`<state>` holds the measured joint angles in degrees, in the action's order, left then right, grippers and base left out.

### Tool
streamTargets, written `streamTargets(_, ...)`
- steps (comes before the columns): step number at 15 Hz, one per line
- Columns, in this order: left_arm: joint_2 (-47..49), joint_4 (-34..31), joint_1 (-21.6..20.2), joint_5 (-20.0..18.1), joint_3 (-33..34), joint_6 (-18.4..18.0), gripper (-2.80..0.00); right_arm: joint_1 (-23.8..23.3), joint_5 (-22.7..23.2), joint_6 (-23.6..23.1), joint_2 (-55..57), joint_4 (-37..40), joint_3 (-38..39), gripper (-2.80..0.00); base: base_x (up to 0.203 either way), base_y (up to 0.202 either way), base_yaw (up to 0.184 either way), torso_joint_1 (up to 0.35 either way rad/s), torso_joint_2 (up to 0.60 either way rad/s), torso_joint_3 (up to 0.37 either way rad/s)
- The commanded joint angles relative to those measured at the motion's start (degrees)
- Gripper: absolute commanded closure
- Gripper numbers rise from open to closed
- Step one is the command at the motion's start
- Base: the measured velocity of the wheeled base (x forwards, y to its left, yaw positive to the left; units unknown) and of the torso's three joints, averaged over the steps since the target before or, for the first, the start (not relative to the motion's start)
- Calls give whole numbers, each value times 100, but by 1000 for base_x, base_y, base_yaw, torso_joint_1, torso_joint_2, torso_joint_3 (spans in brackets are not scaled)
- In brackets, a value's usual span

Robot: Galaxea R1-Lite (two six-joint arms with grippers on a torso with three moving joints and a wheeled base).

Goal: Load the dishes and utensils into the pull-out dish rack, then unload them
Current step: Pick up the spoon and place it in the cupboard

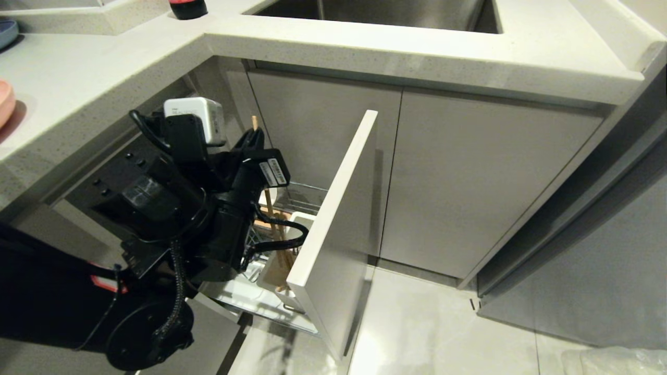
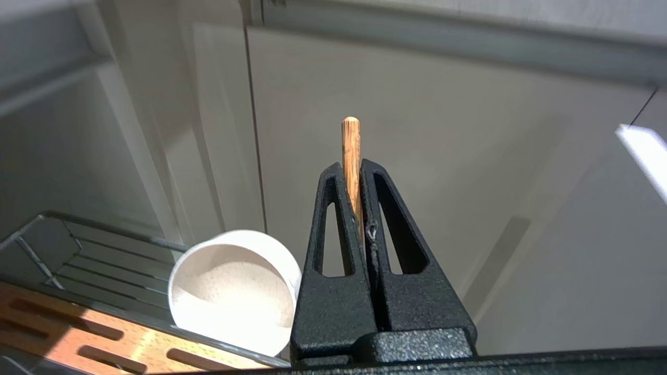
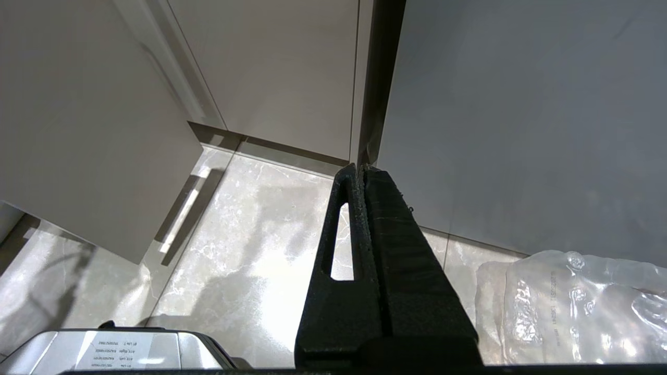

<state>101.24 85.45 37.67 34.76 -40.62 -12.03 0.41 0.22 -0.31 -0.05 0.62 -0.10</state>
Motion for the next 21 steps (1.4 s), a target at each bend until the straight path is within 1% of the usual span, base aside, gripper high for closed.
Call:
streamTargets(1,351,157,-24,23,-2,-28,0,2,4,-4,-4,-1,1,0,0,0,0,0,0,0)
streamTargets(7,806,222,-76,39,69,-27,0,2,4,-4,-4,-1,1,0,0,0,0,0,0,0)
streamTargets(9,927,222,-77,172,78,-9,0,2,4,-4,-4,-1,1,0,0,0,0,0,0,0)
streamTargets(11,992,222,-93,213,80,16,0,2,4,-4,-4,-1,1,0,0,0,0,0,0,0)
streamTargets(14,1134,222,-93,463,72,140,0,2,4,-4,-4,-1,1,0,0,0,0,0,0,0)
streamTargets(16,1175,222,-93,547,72,169,0,2,4,-4,-4,-1,1,0,0,0,0,0,0,0)
streamTargets(18,1223,222,-67,805,72,254,0,2,4,-4,-3,-1,1,0,0,0,0,0,0,0)
streamTargets(21,1216,222,-6,965,80,320,0,2,4,-4,-4,-1,1,0,0,0,0,0,0,0)
